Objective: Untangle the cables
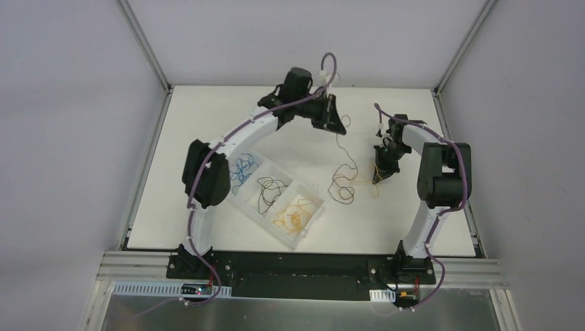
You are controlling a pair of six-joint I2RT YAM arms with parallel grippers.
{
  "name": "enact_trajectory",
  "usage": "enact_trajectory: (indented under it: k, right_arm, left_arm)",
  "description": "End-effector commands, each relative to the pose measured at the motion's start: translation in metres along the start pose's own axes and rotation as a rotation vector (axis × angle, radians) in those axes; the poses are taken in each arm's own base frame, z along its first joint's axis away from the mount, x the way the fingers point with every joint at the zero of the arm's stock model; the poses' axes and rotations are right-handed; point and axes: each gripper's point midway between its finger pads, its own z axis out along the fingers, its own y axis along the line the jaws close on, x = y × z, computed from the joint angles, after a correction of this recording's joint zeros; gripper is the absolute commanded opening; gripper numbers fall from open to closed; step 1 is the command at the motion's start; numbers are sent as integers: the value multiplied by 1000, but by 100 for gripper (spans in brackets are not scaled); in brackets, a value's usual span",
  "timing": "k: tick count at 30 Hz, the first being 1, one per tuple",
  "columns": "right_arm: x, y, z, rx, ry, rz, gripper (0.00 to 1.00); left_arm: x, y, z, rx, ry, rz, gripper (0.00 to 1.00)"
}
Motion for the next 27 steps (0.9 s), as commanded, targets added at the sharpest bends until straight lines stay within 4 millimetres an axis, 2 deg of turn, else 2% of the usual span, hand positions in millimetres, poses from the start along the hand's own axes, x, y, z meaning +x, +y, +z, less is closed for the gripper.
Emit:
enact_trajectory:
  k: [1, 6, 9, 11, 15, 17, 20, 23, 27]
  right_arm:
    - [-3, -30, 7, 141, 9, -64, 0]
    - [0, -38, 9, 172, 17, -81, 0]
    - [2, -40, 9, 183, 21, -91, 0]
    - [1, -38, 5, 178, 18, -95, 0]
    - [-1, -36, -7, 183, -13, -117, 0]
    - [1, -40, -11, 201, -21, -140, 0]
    - [6, -51, -12, 235, -7, -160, 0]
    - [10, -54, -7, 237, 13, -167, 0]
    - [14, -73, -5, 275, 35, -141, 0]
  left_arm:
    - [-67, -109, -98, 69, -210, 294, 0]
    - [-111, -150, -178, 32, -385, 381, 0]
    - [-128, -170, -218, 10, -469, 442, 0]
    - [-133, -181, -236, 3, -504, 474, 0]
    - [-135, -194, -253, -21, -534, 570, 0]
    - [-143, -202, -267, -63, -584, 625, 0]
    - [-164, -219, -300, -132, -696, 710, 0]
    - [-185, -238, -343, -245, -847, 798, 0]
    - [-206, -263, -410, -463, -1088, 906, 0]
